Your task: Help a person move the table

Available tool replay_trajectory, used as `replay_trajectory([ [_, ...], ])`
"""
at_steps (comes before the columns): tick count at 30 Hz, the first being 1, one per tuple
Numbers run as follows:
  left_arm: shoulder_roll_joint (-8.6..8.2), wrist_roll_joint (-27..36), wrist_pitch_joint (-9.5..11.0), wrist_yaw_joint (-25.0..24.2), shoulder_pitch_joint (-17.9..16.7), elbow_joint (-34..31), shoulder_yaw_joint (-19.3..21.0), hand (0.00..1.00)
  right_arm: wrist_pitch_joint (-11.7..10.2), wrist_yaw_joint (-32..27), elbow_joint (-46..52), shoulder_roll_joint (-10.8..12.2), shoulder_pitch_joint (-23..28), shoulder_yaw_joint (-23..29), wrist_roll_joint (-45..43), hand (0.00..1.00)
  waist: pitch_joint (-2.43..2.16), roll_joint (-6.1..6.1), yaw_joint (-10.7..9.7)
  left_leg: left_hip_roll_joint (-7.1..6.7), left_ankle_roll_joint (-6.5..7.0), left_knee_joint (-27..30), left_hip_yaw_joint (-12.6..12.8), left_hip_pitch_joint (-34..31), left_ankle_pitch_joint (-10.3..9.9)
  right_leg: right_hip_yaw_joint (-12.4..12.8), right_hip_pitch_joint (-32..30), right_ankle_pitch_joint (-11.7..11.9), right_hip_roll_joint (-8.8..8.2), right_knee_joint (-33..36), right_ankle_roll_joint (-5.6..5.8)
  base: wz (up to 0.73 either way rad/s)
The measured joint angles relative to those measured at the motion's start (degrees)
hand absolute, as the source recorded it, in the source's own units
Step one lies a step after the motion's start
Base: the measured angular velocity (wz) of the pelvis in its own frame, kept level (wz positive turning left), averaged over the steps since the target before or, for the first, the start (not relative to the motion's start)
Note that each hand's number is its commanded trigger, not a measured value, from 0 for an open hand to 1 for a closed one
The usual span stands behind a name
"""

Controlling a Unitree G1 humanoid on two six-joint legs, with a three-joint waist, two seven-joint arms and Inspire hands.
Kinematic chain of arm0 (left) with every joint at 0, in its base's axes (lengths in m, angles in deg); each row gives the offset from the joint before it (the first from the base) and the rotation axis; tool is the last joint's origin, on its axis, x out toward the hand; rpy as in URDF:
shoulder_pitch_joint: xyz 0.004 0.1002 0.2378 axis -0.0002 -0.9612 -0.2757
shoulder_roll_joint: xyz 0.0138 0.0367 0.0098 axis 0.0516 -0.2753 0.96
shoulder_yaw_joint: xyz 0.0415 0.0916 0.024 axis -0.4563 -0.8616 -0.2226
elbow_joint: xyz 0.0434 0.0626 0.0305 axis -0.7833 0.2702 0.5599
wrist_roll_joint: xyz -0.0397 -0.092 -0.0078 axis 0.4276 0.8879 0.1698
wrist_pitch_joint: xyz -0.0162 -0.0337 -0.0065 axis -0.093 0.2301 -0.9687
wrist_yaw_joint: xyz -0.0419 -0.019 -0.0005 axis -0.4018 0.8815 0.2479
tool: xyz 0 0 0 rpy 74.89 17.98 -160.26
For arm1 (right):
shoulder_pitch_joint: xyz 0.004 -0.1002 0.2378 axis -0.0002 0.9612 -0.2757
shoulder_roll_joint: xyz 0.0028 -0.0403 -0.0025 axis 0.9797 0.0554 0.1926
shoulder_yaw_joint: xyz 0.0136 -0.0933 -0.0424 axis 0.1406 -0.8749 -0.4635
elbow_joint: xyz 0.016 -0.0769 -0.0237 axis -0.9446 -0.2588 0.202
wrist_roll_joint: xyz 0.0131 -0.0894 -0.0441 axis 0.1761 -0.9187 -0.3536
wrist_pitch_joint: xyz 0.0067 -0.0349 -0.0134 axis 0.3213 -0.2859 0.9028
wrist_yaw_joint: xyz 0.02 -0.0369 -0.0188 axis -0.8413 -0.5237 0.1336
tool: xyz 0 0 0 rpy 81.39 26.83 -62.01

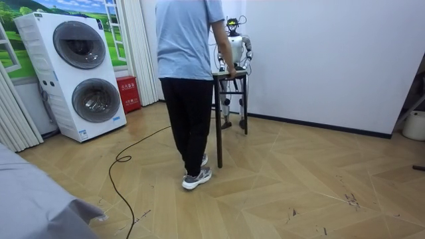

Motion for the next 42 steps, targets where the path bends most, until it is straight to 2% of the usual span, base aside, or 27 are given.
replay_trajectory([
  [1,-0.28,-0.15,-0.47,0.04,0.42,0.0,-0.01,1.0,0.18,0.02,0.11,-0.18,-0.03,0.43,-0.08,1.0,0.18,1.13,-1.03,-0.12,1.33,-2.89,-1.53,0.26,-1.47,-1.61,-0.09,-0.41,-0.05,2.46,2.27,0.41],
  [2,-0.38,-0.17,-0.62,0.5,0.9,0.13,-0.07,1.0,0.13,0.02,0.07,0.28,0.21,1.11,-0.07,1.0,0.24,1.01,-1.79,-0.82,0.95,-3.86,-3.29,0.19,-0.58,-0.52,-0.26,-0.67,-0.25,3.11,2.94,1.12],
  [3,-0.9,-0.35,-0.7,1.79,1.5,0.16,-0.43,1.0,-0.04,0.08,0.23,1.13,1.04,1.65,-0.09,1.0,0.15,0.85,-3.21,-2.84,1.11,-6.06,-6.93,0.74,0.73,7.11,-0.37,-0.84,0.88,3.02,3.3,1.26],
  [4,-1.38,-0.71,-0.68,2.34,1.75,0.16,-0.67,1.0,-0.14,0.14,0.25,1.76,1.53,2.11,-0.11,1.0,0.15,0.89,-3.33,-4.2,1.25,-7.26,-8.95,1.32,1.06,14.72,-0.78,-1.3,2.2,3.1,3.01,0.98],
  [5,-1.5,-1.08,-0.62,2.46,1.75,0.15,-0.54,1.0,-0.2,0.15,0.47,1.77,1.67,1.99,-0.11,1.0,0.17,0.95,-2.93,-4.55,1.26,-7.66,-9.21,1.48,1.15,15.56,-1.03,-1.48,2.29,3.05,2.87,0.41],
  [6,-1.18,-1.34,-0.62,2.49,1.75,0.15,-0.53,1.0,-0.27,0.06,0.59,1.96,1.96,1.92,-0.15,1.0,0.22,1.19,-2.47,-5.06,1.38,-8.35,-9.08,1.54,2.16,14.31,-1.16,-1.76,1.85,3.21,2.51,0.1],
  [7,-0.76,-1.35,-0.62,2.37,1.73,0.14,-0.94,1.0,-0.27,0.07,0.63,1.8,2.29,1.89,0.09,1.0,0.28,1.3,-1.97,-4.9,1.77,-8.6,-8.92,1.55,3.21,13.51,-1.19,-1.94,1.64,3.65,2.21,0.09],
  [10,-1.22,-1.31,-0.51,2.37,1.76,0.08,-1.44,1.0,0.33,-0.29,0.96,1.05,1.93,1.93,0.91,1.0,0.22,1.35,-1.27,-5.06,1.65,-9.0,-8.87,1.69,4.17,12.93,-1.08,-2.44,1.11,4.65,2.12,0.17],
  [12,-1.19,-1.28,-0.38,2.37,1.76,0.08,-1.43,1.0,0.74,-0.46,0.96,0.97,1.77,1.99,0.91,1.0,0.22,1.34,-1.04,-5.11,1.8,-9.27,-8.87,1.68,4.56,12.78,-1.1,-2.81,0.83,5.2,2.6,0.25],
  [14,-1.01,-1.27,-0.25,2.37,1.76,0.05,-1.43,1.0,0.9,-0.46,0.96,0.99,1.7,1.99,0.9,1.0,0.24,1.33,0.46,-5.12,1.84,-9.23,-8.63,1.63,4.55,12.53,-1.3,-3.08,0.45,5.73,2.54,0.14],
  [17,-0.65,-1.39,0.63,2.29,1.78,-0.05,-1.46,1.0,1.29,-0.47,0.96,1.03,1.06,1.89,0.88,1.0,0.28,0.9,1.45,-5.24,2.12,-7.74,-8.0,0.28,4.37,10.24,-1.75,-4.81,-1.65,8.69,2.72,0.36],
  [19,-0.71,-1.5,1.11,2.21,1.82,-0.05,-1.45,1.0,1.56,-0.47,0.94,1.14,0.77,1.97,0.89,1.0,0.27,0.91,1.69,-5.4,2.42,-6.72,-7.78,-0.7,4.16,9.24,-1.9,-5.58,-2.56,10.14,3.6,0.41],
  [21,-0.53,-1.41,1.35,2.1,1.82,-0.05,-1.45,1.0,2.15,-0.48,0.71,1.25,0.5,2.3,0.74,1.0,0.26,0.81,1.84,-6.36,2.7,-6.62,-8.97,-0.79,4.16,8.77,-1.54,-6.31,-3.33,11.63,4.65,0.55],
  [23,0.06,-1.39,1.36,2.0,1.82,-0.04,-1.65,1.0,2.8,-0.5,0.19,1.3,0.35,2.57,0.7,1.0,0.29,0.77,0.63,-7.52,3.11,-6.62,-11.83,-0.72,4.38,12.12,-0.58,-7.05,-2.71,12.06,5.85,0.89],
  [24,0.21,-1.39,1.36,1.89,1.82,-0.04,-1.76,1.0,3.03,-0.5,0.14,1.3,0.46,2.65,0.75,1.0,0.35,0.68,-0.73,-8.8,3.5,-6.6,-14.4,-0.8,4.68,16.57,-0.1,-7.88,-1.55,11.92,6.34,1.09],
  [25,0.14,-1.38,1.42,1.89,1.82,-0.04,-1.76,1.0,3.36,-0.53,0.15,1.38,0.41,3.13,0.78,1.0,0.48,0.45,-0.77,-10.14,3.81,-6.58,-15.86,-0.9,4.86,19.54,-0.05,-8.71,-1.13,11.94,6.3,0.96],
  [26,0.18,-1.37,1.54,1.89,1.8,-0.04,-1.75,1.0,3.38,-0.54,0.16,1.39,0.35,3.28,0.66,1.0,0.52,0.39,-0.51,-10.38,3.93,-6.59,-16.21,-0.98,4.93,19.77,-0.02,-8.87,-1.18,11.99,6.15,0.54],
  [27,0.42,-1.2,1.8,1.88,1.79,-0.04,-1.76,1.0,3.66,-0.67,0.16,1.35,-0.07,3.37,0.35,1.0,0.61,0.17,0.26,-11.17,4.05,-6.65,-16.93,-1.22,5.0,19.86,0.02,-8.93,-1.16,11.89,6.11,0.46],
  [29,0.67,-0.99,2.27,1.86,1.8,-0.05,-1.74,1.0,3.85,-1.15,0.16,1.28,-0.73,3.42,0.37,1.0,0.8,-0.38,0.29,-12.1,4.7,-6.76,-19.1,-1.42,5.61,19.85,1.05,-8.9,-0.54,10.83,5.69,0.63],
  [31,1.14,-1.11,2.52,1.86,1.79,-0.08,-1.7,1.0,3.93,-1.47,0.14,1.13,-1.22,3.33,0.16,1.0,0.72,-0.97,0.52,-13.15,4.92,-6.66,-22.04,-1.24,6.01,21.01,2.81,-8.74,1.16,8.06,5.3,0.7],
  [34,2.56,-0.39,2.73,1.41,1.61,-0.66,-1.74,1.0,4.63,-1.54,0.15,0.19,-2.24,3.16,-0.3,1.0,0.7,-1.37,1.48,-13.53,5.2,-7.47,-23.7,-0.65,6.43,22.38,4.34,-8.02,2.73,5.15,5.16,0.37],
  [38,2.91,-0.09,4.37,1.39,1.62,-1.06,-1.5,1.0,5.08,-2.6,0.15,-0.83,-5.09,2.3,-0.3,1.0,0.62,-2.04,2.47,-14.06,5.36,-7.57,-24.7,-0.68,6.52,24.15,5.34,-7.31,4.36,2.7,4.74,0.22],
  [42,3.19,0.11,5.05,1.44,1.47,-1.05,-0.94,1.0,5.02,-3.76,0.15,-1.28,-6.46,1.36,-0.57,1.0,0.57,-2.15,3.93,-14.48,5.5,-7.12,-26.04,-1.3,6.6,27.2,5.94,-6.18,6.35,0.37,3.46,0.22],
])
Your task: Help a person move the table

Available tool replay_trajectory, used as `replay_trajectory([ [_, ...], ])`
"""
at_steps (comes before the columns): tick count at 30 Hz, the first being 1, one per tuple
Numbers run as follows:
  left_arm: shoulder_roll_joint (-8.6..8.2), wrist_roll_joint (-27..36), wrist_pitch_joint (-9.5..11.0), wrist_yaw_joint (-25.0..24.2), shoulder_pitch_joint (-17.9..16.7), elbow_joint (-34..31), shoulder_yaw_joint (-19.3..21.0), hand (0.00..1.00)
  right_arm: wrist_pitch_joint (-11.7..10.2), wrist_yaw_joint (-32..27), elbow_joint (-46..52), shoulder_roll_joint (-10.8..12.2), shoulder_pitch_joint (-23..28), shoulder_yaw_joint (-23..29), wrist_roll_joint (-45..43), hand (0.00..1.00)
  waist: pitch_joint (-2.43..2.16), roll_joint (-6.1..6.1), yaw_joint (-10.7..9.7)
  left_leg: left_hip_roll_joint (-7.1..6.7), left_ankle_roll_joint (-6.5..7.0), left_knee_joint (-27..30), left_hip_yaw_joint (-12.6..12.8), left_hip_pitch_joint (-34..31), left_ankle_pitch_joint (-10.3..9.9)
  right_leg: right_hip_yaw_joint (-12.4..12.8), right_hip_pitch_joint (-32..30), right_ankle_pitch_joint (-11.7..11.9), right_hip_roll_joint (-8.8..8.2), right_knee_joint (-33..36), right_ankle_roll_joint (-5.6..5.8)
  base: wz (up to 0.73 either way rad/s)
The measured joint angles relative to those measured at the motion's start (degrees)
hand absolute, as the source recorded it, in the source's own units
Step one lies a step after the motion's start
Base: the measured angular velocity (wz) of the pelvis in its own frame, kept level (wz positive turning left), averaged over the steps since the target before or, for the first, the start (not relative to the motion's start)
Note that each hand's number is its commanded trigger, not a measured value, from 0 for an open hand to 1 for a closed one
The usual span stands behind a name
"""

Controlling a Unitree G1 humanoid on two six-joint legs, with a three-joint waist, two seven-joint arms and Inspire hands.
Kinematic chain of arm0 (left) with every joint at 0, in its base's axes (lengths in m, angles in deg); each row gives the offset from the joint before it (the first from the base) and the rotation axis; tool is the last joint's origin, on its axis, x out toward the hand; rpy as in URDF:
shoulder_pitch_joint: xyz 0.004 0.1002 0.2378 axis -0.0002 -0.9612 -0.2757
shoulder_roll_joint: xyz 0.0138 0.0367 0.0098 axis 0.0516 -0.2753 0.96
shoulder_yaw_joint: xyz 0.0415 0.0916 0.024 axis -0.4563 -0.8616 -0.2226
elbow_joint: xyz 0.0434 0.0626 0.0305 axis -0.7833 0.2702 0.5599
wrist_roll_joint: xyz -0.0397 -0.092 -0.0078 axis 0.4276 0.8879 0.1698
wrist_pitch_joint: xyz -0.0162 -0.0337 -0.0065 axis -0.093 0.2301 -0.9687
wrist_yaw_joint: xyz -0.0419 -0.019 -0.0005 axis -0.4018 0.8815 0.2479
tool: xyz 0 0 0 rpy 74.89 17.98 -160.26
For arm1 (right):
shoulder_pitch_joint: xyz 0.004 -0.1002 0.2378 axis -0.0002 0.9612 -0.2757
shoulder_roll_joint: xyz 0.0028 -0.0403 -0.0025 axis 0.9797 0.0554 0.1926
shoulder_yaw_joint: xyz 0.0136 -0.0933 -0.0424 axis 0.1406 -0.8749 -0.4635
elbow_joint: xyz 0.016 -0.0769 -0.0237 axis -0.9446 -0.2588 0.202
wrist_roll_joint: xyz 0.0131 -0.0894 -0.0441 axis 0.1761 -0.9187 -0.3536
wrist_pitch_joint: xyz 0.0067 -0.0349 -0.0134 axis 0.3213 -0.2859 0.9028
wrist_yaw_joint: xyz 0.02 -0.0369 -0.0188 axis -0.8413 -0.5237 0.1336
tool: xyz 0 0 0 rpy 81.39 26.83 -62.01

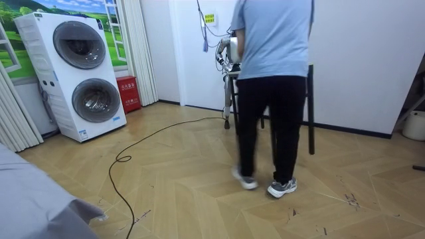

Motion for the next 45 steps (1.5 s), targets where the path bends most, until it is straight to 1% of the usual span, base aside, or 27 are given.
replay_trajectory([
  [3,0.85,1.38,-0.03,0.38,-0.37,0.0,-0.41,1.0,-0.43,-0.61,0.0,-0.81,-0.49,-1.14,0.08,1.0,0.01,0.01,1.43,-0.23,0.12,-0.02,-0.37,-0.35,0.02,-0.08,0.13,0.17,0.17,-0.67,-0.16,0.19],
  [6,0.91,3.66,-0.03,0.38,-1.13,-0.02,-0.87,1.0,-0.43,-0.81,0.01,-1.82,-0.78,-1.59,0.14,1.0,0.01,0.25,2.09,-1.21,0.18,0.16,-2.99,-1.05,0.08,0.56,0.72,0.02,0.88,-1.49,-0.43,0.47],
  [9,0.9,5.9,-0.15,0.38,-1.1,-0.02,-1.26,1.0,-0.69,-0.81,0.39,-2.27,-0.98,-1.58,-0.38,1.0,-0.08,0.91,2.1,-2.71,-0.05,-0.09,-6.03,-1.21,0.92,2.76,0.97,-0.69,1.55,-1.58,-1.1,0.55],
  [10,0.78,6.48,-0.15,0.37,-1.09,-0.02,-1.38,1.0,-0.7,-0.75,0.43,-2.81,-1.44,-1.6,-0.5,1.0,-0.25,1.29,1.87,-2.93,-0.01,-0.48,-5.71,-1.32,1.44,2.22,1.05,-0.78,1.52,-1.77,-1.18,0.81],
  [11,0.86,6.56,-0.14,0.34,-0.98,-0.05,-1.36,1.0,-0.79,-0.75,0.45,-3.0,-1.92,-1.59,-1.02,1.0,-0.67,1.98,1.02,-2.41,0.5,-1.1,-2.19,-2.05,2.22,-0.01,1.62,-0.72,1.6,-2.49,-1.26,0.85],
  [12,0.87,6.5,-0.17,0.34,-0.75,-0.05,-1.41,1.0,-1.1,-0.75,0.5,-3.05,-2.01,-1.56,-1.16,1.0,-0.69,2.3,0.18,-1.69,1.1,-1.41,0.47,-2.31,2.71,-1.29,1.98,-0.77,1.59,-2.54,-1.28,1.27],
  [13,0.88,6.34,-0.19,0.35,-0.21,-0.05,-1.44,1.0,-1.43,-0.75,0.54,-2.9,-2.15,-1.56,-1.1,1.0,-0.84,2.67,-1.46,-0.43,1.75,-2.34,7.38,-2.88,3.17,-2.9,2.25,-1.32,1.48,-2.41,-1.54,1.15],
  [14,0.88,6.47,-0.18,0.35,0.21,-0.05,-1.43,1.0,-1.63,-0.75,0.65,-2.78,-2.24,-1.56,-0.88,1.0,-0.83,2.75,-2.02,0.19,1.53,-2.64,10.31,-3.19,3.3,-3.53,2.22,-1.64,1.57,-2.4,-1.76,1.18],
  [15,1.04,6.55,-0.2,0.45,0.9,-0.03,-1.43,1.0,-1.83,-0.89,0.68,-2.62,-2.57,-1.56,-0.83,1.0,-0.91,2.55,-2.16,0.15,-2.08,-4.18,12.59,-3.01,3.7,-4.07,1.74,-2.01,1.31,-2.77,-2.1,0.68],
  [16,0.86,6.6,-0.19,0.52,1.01,-0.08,-1.12,1.0,-1.66,-1.41,0.79,-2.66,-3.26,-1.55,-1.02,1.0,-0.92,1.73,-2.07,0.73,-6.91,-4.2,15.84,-3.05,3.04,-6.73,2.0,-0.95,-0.49,-4.1,-2.23,0.44],
  [17,0.85,6.61,-0.19,0.42,0.93,-0.09,-0.89,1.0,-1.34,-1.68,0.79,-2.67,-3.57,-1.55,-1.1,1.0,-0.88,1.69,-1.99,2.67,-4.52,-0.71,19.43,-3.36,1.44,-7.25,2.13,-0.69,-0.65,-4.33,-2.1,0.12],
  [18,1.16,6.68,-0.19,-0.08,0.75,-0.16,-0.76,1.0,-0.97,-2.06,0.79,-2.74,-3.92,-1.55,-1.1,1.0,-0.94,1.96,-1.6,7.19,-2.39,5.6,22.67,-3.17,-3.19,-8.84,2.37,-0.89,-0.68,-3.67,-1.81,0.11],
  [19,0.89,6.61,-0.2,0.02,0.81,-0.3,-0.72,1.0,-0.8,-2.13,0.8,-2.86,-4.12,-1.46,-1.03,1.0,-0.83,2.64,-1.0,9.47,-3.14,8.55,21.91,-3.27,-5.93,-9.39,2.29,-1.6,-0.32,-1.54,-1.25,0.31],
  [20,0.77,6.19,-0.19,0.43,0.96,-0.31,-0.51,1.0,-0.61,-2.3,0.8,-2.54,-4.1,-1.37,-1.0,1.0,-0.79,2.81,-1.2,8.98,-1.8,7.72,21.02,-3.09,-6.41,-9.37,1.97,-2.24,-0.06,-0.15,-0.54,0.49],
  [21,0.92,5.89,-0.2,0.57,1.15,-0.3,-0.36,1.0,-0.59,-2.4,0.8,-2.41,-4.06,-1.35,-1.01,1.0,-0.81,2.47,-1.85,8.23,-1.15,6.84,19.99,-2.98,-6.11,-9.25,1.95,-2.58,-0.2,0.07,-0.32,0.76],
  [22,0.88,5.8,-0.22,1.04,1.57,-0.29,-0.24,1.0,-0.57,-2.67,0.82,-2.0,-4.09,-1.03,-1.22,1.0,-0.67,2.06,-2.54,6.98,0.09,4.36,18.74,-2.3,-5.4,-6.94,1.71,-2.83,-0.25,0.57,-0.16,0.71],
  [23,0.53,5.78,-0.3,1.55,1.71,-0.3,-0.25,1.0,-0.56,-2.85,0.82,-1.96,-4.09,-0.88,-1.28,1.0,-0.59,1.81,-2.48,6.18,0.33,2.8,18.13,-1.71,-4.72,-3.79,1.12,-2.88,-0.41,0.9,-0.09,0.54],
  [25,0.39,5.74,-0.54,1.8,1.65,-0.29,-0.31,1.0,-0.38,-3.1,0.82,-2.0,-4.28,-0.78,-1.31,1.0,-0.55,1.65,-1.85,5.57,0.42,2.1,17.94,-1.47,-4.57,-1.87,1.17,-2.88,-0.49,0.73,-0.06,0.17],
  [29,0.15,5.59,-0.78,2.09,1.65,-0.28,0.13,1.0,-0.01,-4.03,0.82,-2.61,-5.56,-1.07,-1.85,1.0,-0.4,1.37,-0.25,5.13,0.55,1.65,17.48,-1.43,-4.49,-1.51,1.34,-2.57,-0.6,0.53,0.42,0.09],
  [33,-0.22,5.56,-0.77,2.52,1.65,-0.28,1.05,1.0,0.06,-5.07,0.77,-1.92,-6.46,-1.25,-2.46,1.0,-0.29,1.19,0.87,4.66,0.67,1.28,15.3,-0.98,-4.42,0.57,0.96,-2.49,-0.65,1.85,0.9,0.24],
  [35,-0.55,5.31,-0.62,2.67,1.76,-0.28,1.38,1.0,0.06,-5.46,0.77,-1.82,-6.74,-1.06,-3.06,1.0,-0.28,1.09,0.89,4.38,0.67,1.2,13.94,-0.99,-4.42,3.5,0.23,-2.81,-0.66,0.37,1.37,0.23],
  [36,-0.89,5.27,-0.61,3.37,1.89,-0.27,1.54,1.0,0.11,-6.09,0.77,-1.32,-7.26,-1.12,-3.41,1.0,-0.27,1.15,1.07,4.07,0.67,1.17,13.94,-1.0,-4.42,4.6,-1.43,-2.41,-1.43,-0.47,0.68,0.14],
  [41,-1.51,5.26,-0.58,4.58,1.87,0.01,1.5,1.0,0.06,-7.08,0.76,-1.23,-7.33,-1.43,-3.77,1.0,-0.27,1.18,1.03,3.82,0.66,0.26,14.07,-0.13,-4.43,2.84,-1.74,-2.1,-1.82,3.9,0.62,0.1],
  [42,-1.68,5.26,-0.58,4.85,1.87,0.43,1.43,1.0,0.08,-7.69,0.71,-1.03,-7.09,-1.55,-3.69,1.0,-0.27,1.19,1.03,3.89,0.67,-0.12,13.2,0.9,-4.42,3.03,-3.02,-2.18,-2.27,8.02,1.01,0.1],
  [43,-1.68,5.24,-0.58,5.03,1.89,0.75,1.38,1.0,0.13,-8.23,0.66,-0.67,-6.75,-1.55,-3.69,1.0,-0.22,1.23,0.67,4.1,0.8,-0.14,11.68,1.61,-4.52,4.57,-5.06,-2.82,-2.68,11.75,2.29,0.14],
  [44,-1.62,5.24,-0.56,5.1,1.96,0.76,1.36,1.0,0.13,-8.45,0.66,-0.22,-6.57,-1.53,-3.69,1.0,-0.22,1.13,0.61,4.08,0.79,-0.1,10.41,1.7,-4.54,6.8,-6.69,-3.15,-2.44,11.13,2.63,0.19],
  [45,-1.62,5.26,-0.55,5.28,2.08,0.77,1.35,1.0,0.13,-8.63,0.66,-0.05,-6.56,-1.49,-3.69,1.0,-0.2,1.17,0.41,4.03,0.79,-0.1,10.02,1.67,-4.56,7.7,-7.73,-3.12,-2.49,10.16,2.6,0.29],
])
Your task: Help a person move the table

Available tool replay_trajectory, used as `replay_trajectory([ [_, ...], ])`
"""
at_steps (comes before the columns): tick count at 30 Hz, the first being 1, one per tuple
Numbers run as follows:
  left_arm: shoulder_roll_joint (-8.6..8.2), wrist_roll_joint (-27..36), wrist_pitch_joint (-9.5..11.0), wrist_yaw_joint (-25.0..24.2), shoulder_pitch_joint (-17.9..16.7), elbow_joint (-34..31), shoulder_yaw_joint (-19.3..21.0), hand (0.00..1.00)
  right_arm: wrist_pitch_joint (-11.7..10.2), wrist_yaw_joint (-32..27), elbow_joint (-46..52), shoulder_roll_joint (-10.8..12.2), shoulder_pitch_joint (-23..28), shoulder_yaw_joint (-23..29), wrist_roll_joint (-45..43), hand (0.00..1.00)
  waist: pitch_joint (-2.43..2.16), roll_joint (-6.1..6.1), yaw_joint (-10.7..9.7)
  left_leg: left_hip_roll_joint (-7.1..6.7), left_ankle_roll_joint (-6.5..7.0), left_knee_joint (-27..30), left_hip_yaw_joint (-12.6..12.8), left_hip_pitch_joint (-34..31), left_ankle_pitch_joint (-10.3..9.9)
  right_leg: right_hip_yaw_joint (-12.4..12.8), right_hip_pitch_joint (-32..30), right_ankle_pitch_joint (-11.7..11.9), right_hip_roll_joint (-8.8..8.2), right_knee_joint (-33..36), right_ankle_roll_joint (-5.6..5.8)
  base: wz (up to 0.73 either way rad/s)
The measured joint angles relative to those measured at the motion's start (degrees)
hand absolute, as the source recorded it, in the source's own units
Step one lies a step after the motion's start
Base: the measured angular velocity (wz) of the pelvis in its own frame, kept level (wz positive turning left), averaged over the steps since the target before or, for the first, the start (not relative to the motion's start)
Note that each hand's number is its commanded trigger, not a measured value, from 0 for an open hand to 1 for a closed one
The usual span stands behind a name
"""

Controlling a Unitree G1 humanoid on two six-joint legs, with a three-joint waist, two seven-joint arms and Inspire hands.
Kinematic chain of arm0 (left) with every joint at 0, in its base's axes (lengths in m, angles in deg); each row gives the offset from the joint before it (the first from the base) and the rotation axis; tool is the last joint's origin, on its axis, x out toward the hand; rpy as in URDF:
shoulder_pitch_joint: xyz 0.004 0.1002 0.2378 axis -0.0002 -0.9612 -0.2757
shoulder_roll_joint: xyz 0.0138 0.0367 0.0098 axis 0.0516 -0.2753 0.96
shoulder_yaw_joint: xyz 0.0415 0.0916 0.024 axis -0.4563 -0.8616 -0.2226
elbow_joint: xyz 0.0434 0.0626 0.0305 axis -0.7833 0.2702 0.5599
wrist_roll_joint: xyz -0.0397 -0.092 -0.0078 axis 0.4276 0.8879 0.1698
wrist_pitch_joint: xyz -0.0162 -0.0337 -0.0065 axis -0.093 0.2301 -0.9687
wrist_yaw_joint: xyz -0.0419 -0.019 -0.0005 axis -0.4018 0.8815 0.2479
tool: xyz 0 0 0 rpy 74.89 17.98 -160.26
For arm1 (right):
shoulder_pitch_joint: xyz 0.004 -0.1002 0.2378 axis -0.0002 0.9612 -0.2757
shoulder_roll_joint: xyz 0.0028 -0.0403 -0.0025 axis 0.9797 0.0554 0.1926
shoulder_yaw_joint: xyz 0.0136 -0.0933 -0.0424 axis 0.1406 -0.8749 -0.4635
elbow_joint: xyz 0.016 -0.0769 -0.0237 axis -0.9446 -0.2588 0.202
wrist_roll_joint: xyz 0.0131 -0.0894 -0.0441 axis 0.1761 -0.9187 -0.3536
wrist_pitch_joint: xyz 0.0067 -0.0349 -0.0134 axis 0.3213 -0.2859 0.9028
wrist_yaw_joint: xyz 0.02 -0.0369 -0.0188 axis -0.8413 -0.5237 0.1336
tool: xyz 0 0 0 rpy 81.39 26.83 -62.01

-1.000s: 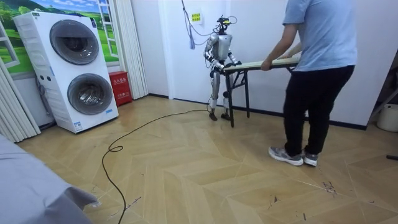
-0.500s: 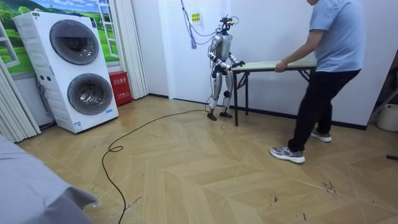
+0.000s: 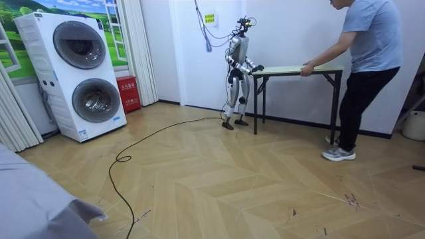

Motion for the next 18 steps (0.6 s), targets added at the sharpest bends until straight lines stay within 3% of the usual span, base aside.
replay_trajectory([
  [1,0.03,0.06,0.0,0.29,0.03,0.03,0.0,1.0,0.0,-0.24,0.02,0.21,0.21,0.05,-0.03,1.0,0.0,-0.04,-0.93,-0.58,0.03,0.0,-0.66,0.02,-0.03,1.6,-1.8,0.94,-0.44,-2.41,-0.43,0.37],
  [3,-0.07,-0.35,-0.09,0.29,0.11,1.04,-0.18,1.0,-0.02,-0.28,-0.23,0.06,0.71,0.1,-0.01,1.0,0.05,-0.08,-2.41,-1.83,0.17,-0.1,-1.39,0.71,-0.42,2.12,-2.52,4.29,-1.65,-2.54,-0.7,0.44],
  [8,-0.87,-0.92,-0.09,0.39,0.07,1.17,-0.14,1.0,0.0,-0.41,-0.12,-0.71,0.59,0.03,0.53,1.0,0.0,-0.19,-2.75,-1.69,0.15,-1.37,-1.17,1.39,-0.48,0.74,-0.3,4.52,-1.43,-4.79,-0.54,0.2],
  [18,-1.49,-3.19,-0.12,0.71,0.03,1.15,-0.06,1.0,-0.12,-0.88,-0.12,-0.74,1.01,0.0,1.07,1.0,-0.09,-1.35,-2.62,-1.72,0.29,-2.4,0.14,3.38,-0.7,2.93,3.58,5.08,-0.61,-9.47,-0.16,0.05],
])
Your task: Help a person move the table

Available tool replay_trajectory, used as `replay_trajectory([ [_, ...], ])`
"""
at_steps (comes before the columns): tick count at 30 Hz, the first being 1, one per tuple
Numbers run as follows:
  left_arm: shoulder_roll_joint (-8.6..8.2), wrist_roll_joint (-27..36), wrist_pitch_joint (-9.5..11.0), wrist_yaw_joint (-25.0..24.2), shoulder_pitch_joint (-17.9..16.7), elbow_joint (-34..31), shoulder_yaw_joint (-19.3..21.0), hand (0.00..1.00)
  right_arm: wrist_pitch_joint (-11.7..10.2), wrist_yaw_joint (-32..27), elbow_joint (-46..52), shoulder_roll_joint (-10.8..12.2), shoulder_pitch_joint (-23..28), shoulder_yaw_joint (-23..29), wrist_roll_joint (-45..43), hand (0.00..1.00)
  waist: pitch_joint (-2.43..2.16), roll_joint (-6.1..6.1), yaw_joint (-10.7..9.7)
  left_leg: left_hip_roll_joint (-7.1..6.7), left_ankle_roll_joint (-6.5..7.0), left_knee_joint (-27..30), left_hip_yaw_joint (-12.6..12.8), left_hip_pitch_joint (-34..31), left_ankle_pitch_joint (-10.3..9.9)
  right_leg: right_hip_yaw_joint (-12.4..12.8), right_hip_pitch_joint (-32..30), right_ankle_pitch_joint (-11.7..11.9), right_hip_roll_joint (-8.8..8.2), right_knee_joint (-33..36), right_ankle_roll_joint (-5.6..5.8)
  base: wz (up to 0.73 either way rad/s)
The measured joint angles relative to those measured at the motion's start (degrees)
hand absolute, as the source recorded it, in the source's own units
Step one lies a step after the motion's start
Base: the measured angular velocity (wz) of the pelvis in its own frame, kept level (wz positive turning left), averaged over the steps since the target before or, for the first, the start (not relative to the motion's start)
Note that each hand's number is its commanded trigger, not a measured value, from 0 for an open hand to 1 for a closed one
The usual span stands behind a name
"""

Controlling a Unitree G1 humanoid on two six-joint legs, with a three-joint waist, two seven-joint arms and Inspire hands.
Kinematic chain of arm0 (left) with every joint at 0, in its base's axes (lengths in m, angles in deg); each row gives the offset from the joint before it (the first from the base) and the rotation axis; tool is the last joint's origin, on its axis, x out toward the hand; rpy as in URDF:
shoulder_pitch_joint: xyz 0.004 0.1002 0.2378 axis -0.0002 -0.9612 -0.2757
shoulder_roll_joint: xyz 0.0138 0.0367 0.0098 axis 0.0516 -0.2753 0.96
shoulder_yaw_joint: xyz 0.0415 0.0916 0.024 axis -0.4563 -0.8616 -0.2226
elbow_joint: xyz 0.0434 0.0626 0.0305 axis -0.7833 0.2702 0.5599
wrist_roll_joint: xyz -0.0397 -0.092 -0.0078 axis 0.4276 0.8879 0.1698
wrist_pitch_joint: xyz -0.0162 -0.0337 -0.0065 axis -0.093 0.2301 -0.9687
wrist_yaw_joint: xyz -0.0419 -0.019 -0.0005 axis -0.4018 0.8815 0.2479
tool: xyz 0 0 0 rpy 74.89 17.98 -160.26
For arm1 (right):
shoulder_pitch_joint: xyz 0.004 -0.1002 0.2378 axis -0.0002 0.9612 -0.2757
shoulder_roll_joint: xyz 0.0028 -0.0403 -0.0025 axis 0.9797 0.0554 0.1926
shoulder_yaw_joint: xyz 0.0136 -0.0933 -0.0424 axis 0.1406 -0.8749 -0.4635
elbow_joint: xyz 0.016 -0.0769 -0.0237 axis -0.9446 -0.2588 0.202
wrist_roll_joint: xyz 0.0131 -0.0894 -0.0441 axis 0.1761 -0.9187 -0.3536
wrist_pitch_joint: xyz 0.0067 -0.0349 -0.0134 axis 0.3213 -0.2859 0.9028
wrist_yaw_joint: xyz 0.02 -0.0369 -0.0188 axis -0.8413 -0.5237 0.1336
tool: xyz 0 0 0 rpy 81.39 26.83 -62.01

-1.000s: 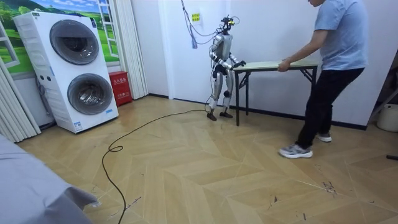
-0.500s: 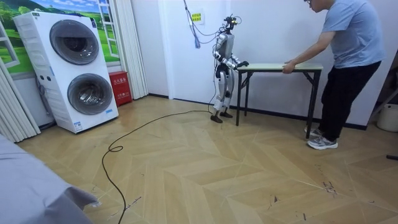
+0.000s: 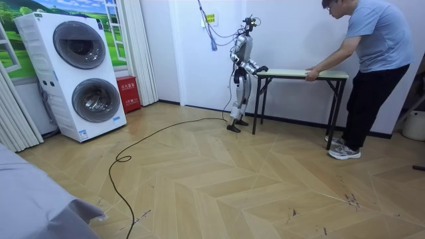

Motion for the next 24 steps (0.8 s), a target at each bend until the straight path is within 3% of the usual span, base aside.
replay_trajectory([
  [15,-0.65,-1.27,0.12,-0.21,0.01,1.14,-0.59,1.0,0.08,0.0,-0.97,-0.06,0.09,0.32,-0.68,1.0,0.05,-0.18,-0.18,0.3,0.07,-2.48,0.41,2.32,-0.07,1.67,1.67,0.06,0.64,-1.1,0.09,0.0],
  [22,-0.58,-1.22,1.22,-4.44,0.64,5.91,-0.44,1.0,0.09,0.24,-2.59,0.16,0.28,0.43,-2.42,1.0,0.04,-0.3,-0.17,0.45,0.06,-3.4,0.79,4.19,-0.12,1.7,3.01,0.06,0.78,-1.16,0.09,-0.02],
  [23,-0.57,-1.25,1.44,-4.68,0.73,6.3,-0.46,0.69,0.09,0.23,-2.69,0.34,0.28,0.44,-2.73,1.0,0.03,-0.31,-0.14,0.46,0.05,-3.42,0.84,4.23,-0.12,1.71,3.01,0.06,0.78,-1.16,0.09,-0.03],
  [24,-0.51,-1.26,1.76,-5.28,0.74,6.77,-0.61,0.33,0.1,0.23,-2.78,0.69,0.3,0.44,-3.03,1.0,0.02,-0.33,-0.12,0.48,0.06,-3.46,0.93,4.29,-0.12,1.7,3.01,0.06,0.78,-1.17,0.09,-0.03],
])
